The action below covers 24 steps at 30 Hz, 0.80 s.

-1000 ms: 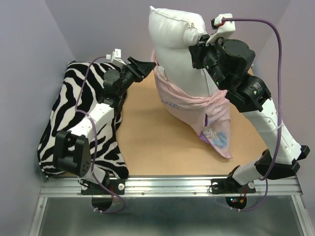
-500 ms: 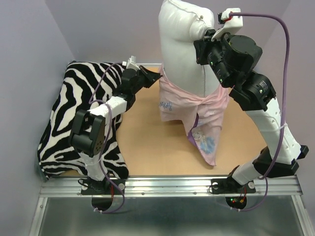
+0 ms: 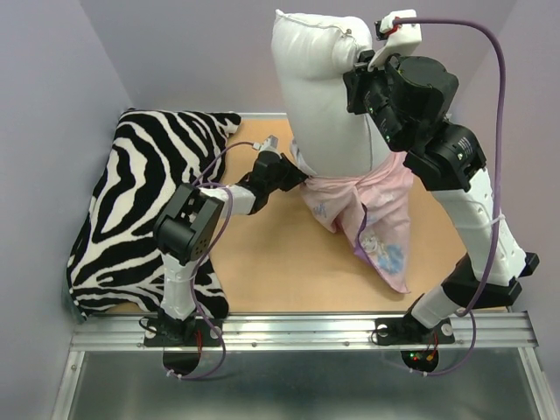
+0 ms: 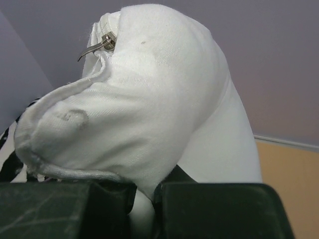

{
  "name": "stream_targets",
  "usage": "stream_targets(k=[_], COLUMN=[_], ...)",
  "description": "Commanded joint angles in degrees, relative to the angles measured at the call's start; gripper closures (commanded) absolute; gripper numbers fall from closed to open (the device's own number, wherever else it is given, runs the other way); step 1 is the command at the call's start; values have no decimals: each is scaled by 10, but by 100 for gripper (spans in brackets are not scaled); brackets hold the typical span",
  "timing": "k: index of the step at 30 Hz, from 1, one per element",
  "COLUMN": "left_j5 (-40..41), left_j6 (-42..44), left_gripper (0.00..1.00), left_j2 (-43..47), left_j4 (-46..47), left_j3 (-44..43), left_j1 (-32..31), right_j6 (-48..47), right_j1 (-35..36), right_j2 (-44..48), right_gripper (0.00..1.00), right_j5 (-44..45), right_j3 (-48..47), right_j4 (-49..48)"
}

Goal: Remove the pillowcase from the pillow

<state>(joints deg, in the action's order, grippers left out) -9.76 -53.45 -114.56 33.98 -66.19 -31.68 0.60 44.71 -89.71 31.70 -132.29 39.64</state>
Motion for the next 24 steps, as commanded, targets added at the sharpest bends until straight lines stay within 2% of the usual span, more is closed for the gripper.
stream_targets(k=[1,2,3,4,7,10,13,17,18,19,20,23,24], left_j5=[40,38,33,34,46,66,93,162,179,180,176,108,59], left_j6=[55,66,74,81,106,110,111,116,117,126,130,142,143], left_gripper=[100,99,93,81,57,49,46,41,28,10,4,1,1], left_j2=[22,54,71,89,161,231,306,422,441,462,495,529,537], left_j4=[-38,-37,-38,-47,-99,-153,-215,-292,-306,-324,-330,-338,-349], left_j3=[19,26,29,31,31,41,55,52,49,48,43,34,20], left_j1=[0,0,0,0,1,14,30,52,58,78,90,156,166], right_j6=[20,35,44,54,80,94,113,178,187,196,212,240,255], right_j1=[4,3,3,3,3,2,2,3,2,2,2,2,2], right_j2=[66,82,90,100,134,151,152,155,154,154,154,152,149], right_gripper=[99,99,99,100,99,100,99,100,99,99,99,99,99], right_j5=[1,-7,-10,-12,-22,-28,-36,-102,-110,-117,-137,-179,-194], right_j3=[9,59,83,105,205,275,330,431,449,473,516,576,604], right_j4=[-166,-167,-168,-170,-195,-224,-243,-302,-312,-322,-356,-414,-440])
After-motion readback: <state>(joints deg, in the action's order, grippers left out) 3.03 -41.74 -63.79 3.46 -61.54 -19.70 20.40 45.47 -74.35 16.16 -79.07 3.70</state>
